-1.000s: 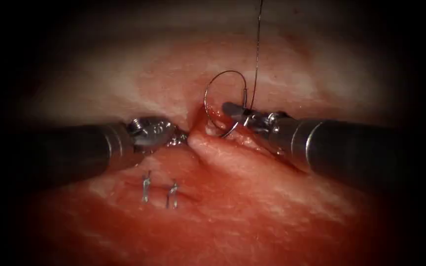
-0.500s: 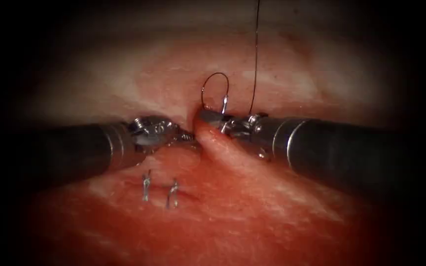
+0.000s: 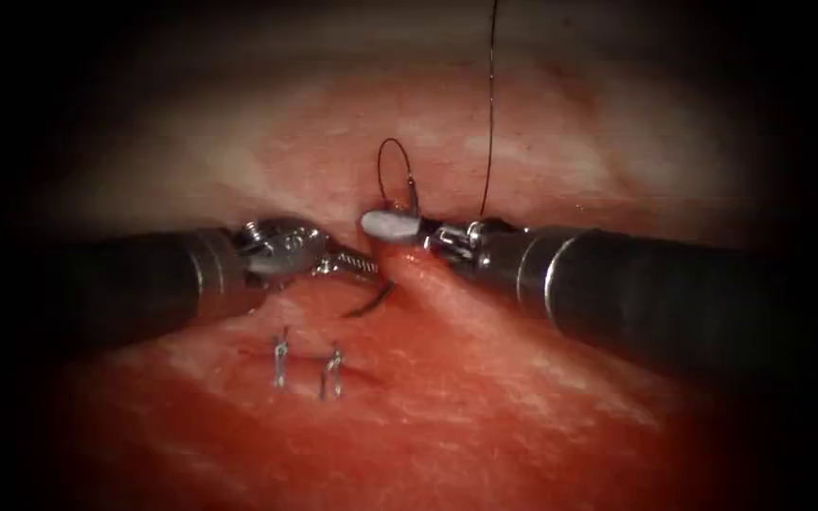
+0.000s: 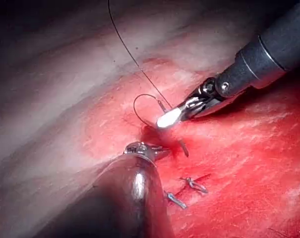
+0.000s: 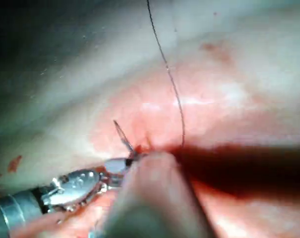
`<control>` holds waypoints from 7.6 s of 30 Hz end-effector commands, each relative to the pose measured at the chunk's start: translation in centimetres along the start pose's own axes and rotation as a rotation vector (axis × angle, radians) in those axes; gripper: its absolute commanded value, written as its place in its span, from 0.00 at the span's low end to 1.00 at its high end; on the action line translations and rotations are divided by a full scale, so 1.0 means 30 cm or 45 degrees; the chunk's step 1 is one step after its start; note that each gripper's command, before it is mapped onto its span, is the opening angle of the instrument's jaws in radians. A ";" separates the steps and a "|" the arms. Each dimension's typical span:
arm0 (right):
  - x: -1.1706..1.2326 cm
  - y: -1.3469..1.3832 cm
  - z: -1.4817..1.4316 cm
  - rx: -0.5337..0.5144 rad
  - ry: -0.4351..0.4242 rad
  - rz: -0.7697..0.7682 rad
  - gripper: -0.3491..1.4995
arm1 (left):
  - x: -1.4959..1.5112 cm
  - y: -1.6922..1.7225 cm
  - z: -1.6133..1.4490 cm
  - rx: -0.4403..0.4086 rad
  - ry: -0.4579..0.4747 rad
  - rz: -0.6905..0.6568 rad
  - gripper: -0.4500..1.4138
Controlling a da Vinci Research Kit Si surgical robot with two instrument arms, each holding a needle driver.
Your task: Wound Closure
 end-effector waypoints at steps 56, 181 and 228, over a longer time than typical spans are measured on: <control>0.0230 0.0186 -0.0198 -0.056 0.014 -1.201 0.98 | 0.016 0.002 0.015 -0.647 0.299 -0.420 0.00; -0.0263 -0.0106 -0.0173 0.125 -0.257 -1.037 0.00 | 0.034 0.035 -0.049 -0.343 0.355 0.241 0.00; -0.0148 0.0105 -0.0133 0.079 -0.080 -1.416 0.00 | 0.036 0.031 -0.061 -0.224 0.436 0.259 0.00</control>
